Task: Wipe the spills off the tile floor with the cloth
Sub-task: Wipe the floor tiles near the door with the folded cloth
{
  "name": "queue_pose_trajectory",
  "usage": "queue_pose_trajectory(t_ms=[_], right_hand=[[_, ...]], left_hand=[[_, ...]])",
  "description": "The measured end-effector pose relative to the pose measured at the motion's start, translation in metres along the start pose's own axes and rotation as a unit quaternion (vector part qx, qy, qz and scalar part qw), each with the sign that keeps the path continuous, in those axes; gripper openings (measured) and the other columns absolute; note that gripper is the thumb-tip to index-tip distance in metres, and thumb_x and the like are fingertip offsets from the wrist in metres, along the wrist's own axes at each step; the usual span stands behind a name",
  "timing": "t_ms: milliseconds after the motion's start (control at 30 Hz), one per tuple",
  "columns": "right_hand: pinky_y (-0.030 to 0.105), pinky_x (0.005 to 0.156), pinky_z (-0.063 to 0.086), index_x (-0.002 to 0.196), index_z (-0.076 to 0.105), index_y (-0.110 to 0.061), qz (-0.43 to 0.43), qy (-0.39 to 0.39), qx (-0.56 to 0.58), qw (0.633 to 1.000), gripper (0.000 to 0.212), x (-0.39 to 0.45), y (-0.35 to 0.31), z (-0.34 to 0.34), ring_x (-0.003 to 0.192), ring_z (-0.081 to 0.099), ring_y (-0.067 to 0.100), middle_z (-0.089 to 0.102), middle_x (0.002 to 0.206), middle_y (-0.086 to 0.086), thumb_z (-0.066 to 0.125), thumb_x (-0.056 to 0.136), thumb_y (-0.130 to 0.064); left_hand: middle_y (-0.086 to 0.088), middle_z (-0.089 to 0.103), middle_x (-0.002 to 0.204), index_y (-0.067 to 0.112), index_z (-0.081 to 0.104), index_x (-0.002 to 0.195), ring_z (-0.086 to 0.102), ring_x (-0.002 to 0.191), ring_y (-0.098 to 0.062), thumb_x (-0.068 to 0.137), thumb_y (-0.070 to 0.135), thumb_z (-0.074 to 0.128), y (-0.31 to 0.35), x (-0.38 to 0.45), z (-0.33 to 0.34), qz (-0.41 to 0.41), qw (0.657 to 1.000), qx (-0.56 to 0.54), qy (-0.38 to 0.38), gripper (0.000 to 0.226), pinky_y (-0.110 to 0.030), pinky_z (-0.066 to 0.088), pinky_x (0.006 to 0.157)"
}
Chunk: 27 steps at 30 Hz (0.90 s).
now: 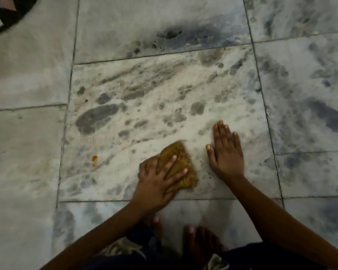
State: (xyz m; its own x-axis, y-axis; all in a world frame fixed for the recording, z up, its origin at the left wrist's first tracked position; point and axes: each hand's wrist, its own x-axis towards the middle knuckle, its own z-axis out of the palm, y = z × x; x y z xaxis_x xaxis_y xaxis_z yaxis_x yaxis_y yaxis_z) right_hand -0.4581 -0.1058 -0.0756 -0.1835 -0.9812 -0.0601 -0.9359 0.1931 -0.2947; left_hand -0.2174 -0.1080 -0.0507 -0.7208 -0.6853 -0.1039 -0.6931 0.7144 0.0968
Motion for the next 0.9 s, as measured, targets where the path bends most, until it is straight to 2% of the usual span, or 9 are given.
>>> queue_pose_trajectory(t_ms=[133, 233, 300, 367, 500, 600, 733, 833, 900], right_hand=[[0.039, 0.117, 0.007, 0.148, 0.021, -0.006, 0.001, -0.005, 0.004, 1.0, 0.065, 0.001, -0.001, 0.001, 0.143, 0.014, 0.02, 0.018, 0.155, 0.012, 0.02, 0.094, -0.043], [0.039, 0.117, 0.007, 0.148, 0.02, -0.005, 0.0, -0.004, 0.006, 1.0, 0.066, 0.0, -0.001, 0.0, 0.144, 0.014, 0.021, 0.018, 0.155, 0.013, 0.021, 0.094, -0.043], [0.039, 0.117, 0.007, 0.148, 0.019, -0.006, 0.001, -0.006, 0.007, 1.0, 0.066, 0.0, -0.001, -0.001, 0.144, 0.013, 0.02, 0.017, 0.155, 0.012, 0.02, 0.094, -0.043], [0.039, 0.117, 0.007, 0.148, 0.02, -0.006, 0.003, -0.006, 0.005, 1.0, 0.066, 0.001, -0.002, -0.001, 0.144, 0.014, 0.02, 0.018, 0.155, 0.013, 0.021, 0.094, -0.043], [0.038, 0.117, 0.007, 0.147, 0.022, -0.006, 0.009, -0.007, -0.007, 1.0, 0.066, 0.001, -0.003, 0.0, 0.143, 0.016, 0.022, 0.02, 0.155, 0.013, 0.022, 0.093, -0.043], [0.038, 0.116, 0.008, 0.147, 0.022, -0.005, 0.01, -0.002, -0.005, 1.0, 0.065, 0.001, -0.003, -0.001, 0.143, 0.017, 0.022, 0.021, 0.154, 0.013, 0.024, 0.093, -0.042], [0.038, 0.116, 0.007, 0.147, 0.021, -0.006, 0.006, 0.005, -0.004, 1.0, 0.065, 0.001, -0.003, 0.0, 0.143, 0.017, 0.022, 0.02, 0.155, 0.013, 0.024, 0.094, -0.042], [0.037, 0.117, 0.005, 0.148, 0.019, -0.007, 0.001, -0.002, 0.001, 1.0, 0.065, -0.001, -0.003, 0.001, 0.144, 0.014, 0.021, 0.018, 0.155, 0.013, 0.022, 0.094, -0.043], [0.037, 0.117, 0.004, 0.148, 0.018, -0.007, 0.009, -0.002, 0.001, 1.0, 0.067, 0.0, -0.004, 0.001, 0.144, 0.013, 0.021, 0.016, 0.156, 0.012, 0.018, 0.094, -0.045]], left_hand=[[-0.001, 0.023, 0.153, 0.044, 0.025, 0.142, 0.03, 0.132, -0.041, 0.09, 0.057, 0.025, -0.052, -0.011, -0.002, -0.055, 0.998, 0.005, -0.003, 0.053, -0.058, 0.02, 0.103], [-0.002, 0.017, 0.156, 0.045, 0.016, 0.143, 0.018, 0.139, -0.042, 0.089, 0.06, 0.018, -0.086, 0.038, -0.011, -0.145, 0.989, -0.013, -0.019, 0.056, -0.061, 0.014, 0.105], [0.0, 0.005, 0.158, 0.048, 0.007, 0.142, 0.004, 0.142, -0.043, 0.085, 0.062, 0.012, -0.085, 0.074, -0.018, -0.166, 0.985, -0.028, -0.047, 0.059, -0.064, 0.005, 0.106], [0.001, -0.003, 0.158, 0.048, 0.003, 0.143, -0.004, 0.141, -0.044, 0.084, 0.063, 0.008, -0.065, 0.091, -0.017, -0.145, 0.986, -0.033, -0.071, 0.061, -0.066, -0.002, 0.106], [-0.003, 0.017, 0.156, 0.043, 0.018, 0.144, 0.014, 0.138, -0.048, 0.09, 0.055, 0.027, -0.007, 0.044, -0.004, 0.019, 0.998, -0.001, -0.062, 0.056, -0.068, 0.008, 0.105], [0.0, 0.017, 0.155, 0.045, 0.015, 0.144, 0.016, 0.138, -0.042, 0.091, 0.053, 0.031, -0.021, -0.007, 0.005, 0.066, 0.997, 0.0, -0.051, 0.057, -0.064, 0.01, 0.107], [-0.004, 0.023, 0.153, 0.048, 0.003, 0.144, 0.026, 0.135, -0.043, 0.094, 0.055, 0.017, -0.092, -0.002, -0.006, -0.056, 0.998, -0.013, -0.019, 0.053, -0.06, 0.021, 0.104], [0.0, 0.01, 0.157, 0.049, 0.0, 0.141, 0.007, 0.141, -0.042, 0.09, 0.061, 0.017, -0.114, 0.046, -0.023, -0.176, 0.983, -0.05, -0.028, 0.056, -0.061, 0.006, 0.108], [0.004, -0.003, 0.158, 0.046, 0.004, 0.143, -0.006, 0.142, -0.042, 0.086, 0.06, 0.017, -0.104, 0.081, -0.03, -0.195, 0.976, -0.065, -0.072, 0.06, -0.062, -0.002, 0.109]])
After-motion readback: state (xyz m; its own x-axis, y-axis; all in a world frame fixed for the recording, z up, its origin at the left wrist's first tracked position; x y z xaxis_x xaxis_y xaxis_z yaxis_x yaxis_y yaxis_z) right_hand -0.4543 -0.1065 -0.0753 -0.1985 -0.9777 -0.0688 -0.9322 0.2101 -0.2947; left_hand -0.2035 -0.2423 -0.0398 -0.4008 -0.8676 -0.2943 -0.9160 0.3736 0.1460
